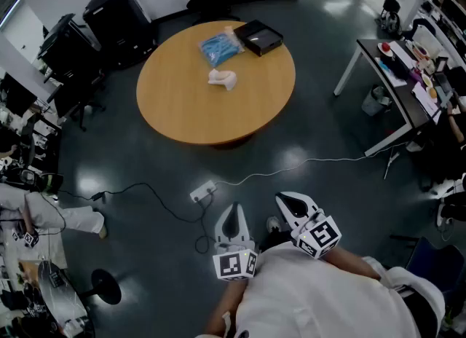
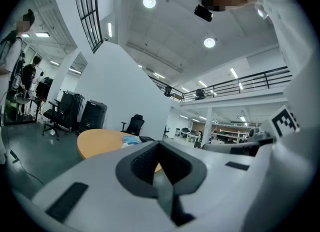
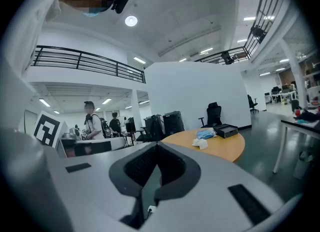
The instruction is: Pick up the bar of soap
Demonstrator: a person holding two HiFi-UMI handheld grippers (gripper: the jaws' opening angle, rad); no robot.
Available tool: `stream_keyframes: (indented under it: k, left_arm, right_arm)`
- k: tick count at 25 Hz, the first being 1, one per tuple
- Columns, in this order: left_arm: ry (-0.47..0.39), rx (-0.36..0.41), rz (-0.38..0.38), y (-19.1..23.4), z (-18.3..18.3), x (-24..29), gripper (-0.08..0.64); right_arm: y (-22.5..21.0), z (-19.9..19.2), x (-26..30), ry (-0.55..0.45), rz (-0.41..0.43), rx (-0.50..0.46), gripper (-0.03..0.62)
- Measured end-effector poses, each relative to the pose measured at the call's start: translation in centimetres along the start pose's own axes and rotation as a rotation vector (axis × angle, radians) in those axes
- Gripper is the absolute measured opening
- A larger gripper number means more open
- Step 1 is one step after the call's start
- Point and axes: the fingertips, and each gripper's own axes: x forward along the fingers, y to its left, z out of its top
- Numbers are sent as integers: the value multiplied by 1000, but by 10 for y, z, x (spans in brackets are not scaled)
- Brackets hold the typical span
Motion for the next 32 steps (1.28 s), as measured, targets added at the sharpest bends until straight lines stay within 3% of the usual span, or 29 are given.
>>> stream_keyframes:
  k: [11, 16, 24, 28, 32]
  left_arm:
    - [8, 10, 12, -2, -4, 8, 5]
    - [15, 31, 25, -3, -6, 16, 5]
    - [48, 53, 37, -9, -23, 33, 5]
    - [62, 43, 61, 17, -21, 49, 5]
    - [20, 15, 85, 65, -9, 108, 5]
  right_arm:
    - [-11, -4, 2, 2, 5, 16, 12]
    - [-21, 0, 7, -20, 28, 91, 12]
    - [-40, -12, 21, 2, 75, 65, 12]
    - [-41, -16, 50, 34, 104, 77, 12]
    - [-62, -9, 104, 25, 99, 56, 12]
